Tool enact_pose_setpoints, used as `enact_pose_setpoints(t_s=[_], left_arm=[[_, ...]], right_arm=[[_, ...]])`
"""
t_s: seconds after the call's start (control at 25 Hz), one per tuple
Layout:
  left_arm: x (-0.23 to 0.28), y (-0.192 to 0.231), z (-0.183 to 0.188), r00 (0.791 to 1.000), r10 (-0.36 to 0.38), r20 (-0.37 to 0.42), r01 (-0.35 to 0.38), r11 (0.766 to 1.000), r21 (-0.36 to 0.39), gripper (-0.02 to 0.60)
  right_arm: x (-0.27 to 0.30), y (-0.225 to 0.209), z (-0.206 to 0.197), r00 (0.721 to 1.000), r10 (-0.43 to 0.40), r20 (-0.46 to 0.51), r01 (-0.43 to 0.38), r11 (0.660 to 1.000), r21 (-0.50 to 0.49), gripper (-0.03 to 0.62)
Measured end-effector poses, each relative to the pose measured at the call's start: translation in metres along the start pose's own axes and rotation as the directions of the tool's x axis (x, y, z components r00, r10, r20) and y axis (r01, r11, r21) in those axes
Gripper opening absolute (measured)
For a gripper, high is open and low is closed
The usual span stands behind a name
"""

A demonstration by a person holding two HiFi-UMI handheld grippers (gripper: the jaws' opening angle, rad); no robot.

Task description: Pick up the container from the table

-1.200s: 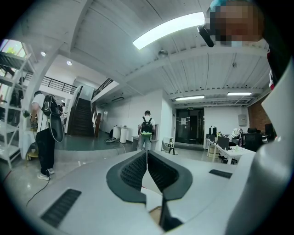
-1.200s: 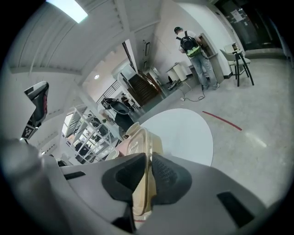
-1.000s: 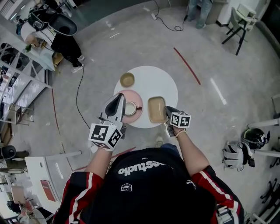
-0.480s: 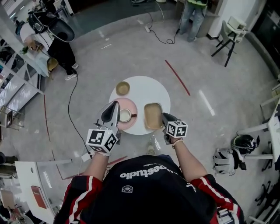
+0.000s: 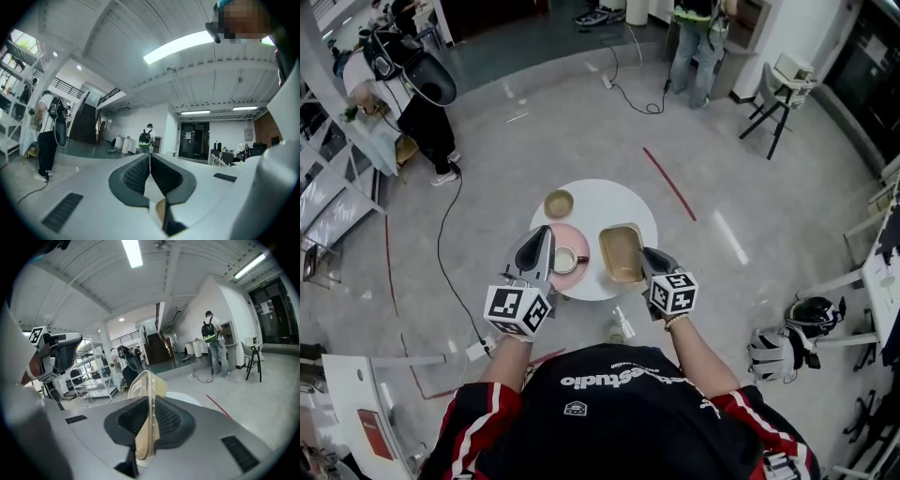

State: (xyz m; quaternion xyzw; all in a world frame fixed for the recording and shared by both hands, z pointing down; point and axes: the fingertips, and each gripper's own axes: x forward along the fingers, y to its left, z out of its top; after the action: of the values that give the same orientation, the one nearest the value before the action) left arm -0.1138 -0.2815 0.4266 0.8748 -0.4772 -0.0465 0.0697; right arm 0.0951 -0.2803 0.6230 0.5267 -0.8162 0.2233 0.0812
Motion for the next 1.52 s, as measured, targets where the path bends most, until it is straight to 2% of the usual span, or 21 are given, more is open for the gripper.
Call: enact_pose_setpoints(t_s=[0.32,0.56,1.04,1.2,1.52], left_arm=[[-0.003,-0.004,0.002,1.000,-0.011,-0.008,0.011,1.000,0.011,0.028],[-0.003,-0.007,0.004,0.999,-0.023,-0.024,0.024,1.000,0.019,0.028],[-0.011,-0.020,0.008,0.999,-0.039,-0.028,0.040,0.997,0.063,0.028],[-0.012,-0.029,0.008,0.997,-0.067,-0.033,0.069,0.995,0.072,0.028],[-0.016,-0.028,0.009,0.997,-0.065,-0.036,0.068,0.995,0.072,0.028]], right_arm=[[-0.029,0.042,0.058,0.992,0.006,0.129,0.005,0.997,-0.083,0.057],[-0.044,0.057,0.091,0.979,0.007,0.203,0.021,0.991,-0.135,0.057],[-0.077,0.088,0.142,0.958,0.032,0.284,0.025,0.981,-0.194,0.058],[-0.086,0.092,0.150,0.947,0.043,0.319,0.027,0.977,-0.212,0.061],[-0.097,0.104,0.163,0.931,0.064,0.359,0.026,0.971,-0.238,0.061]])
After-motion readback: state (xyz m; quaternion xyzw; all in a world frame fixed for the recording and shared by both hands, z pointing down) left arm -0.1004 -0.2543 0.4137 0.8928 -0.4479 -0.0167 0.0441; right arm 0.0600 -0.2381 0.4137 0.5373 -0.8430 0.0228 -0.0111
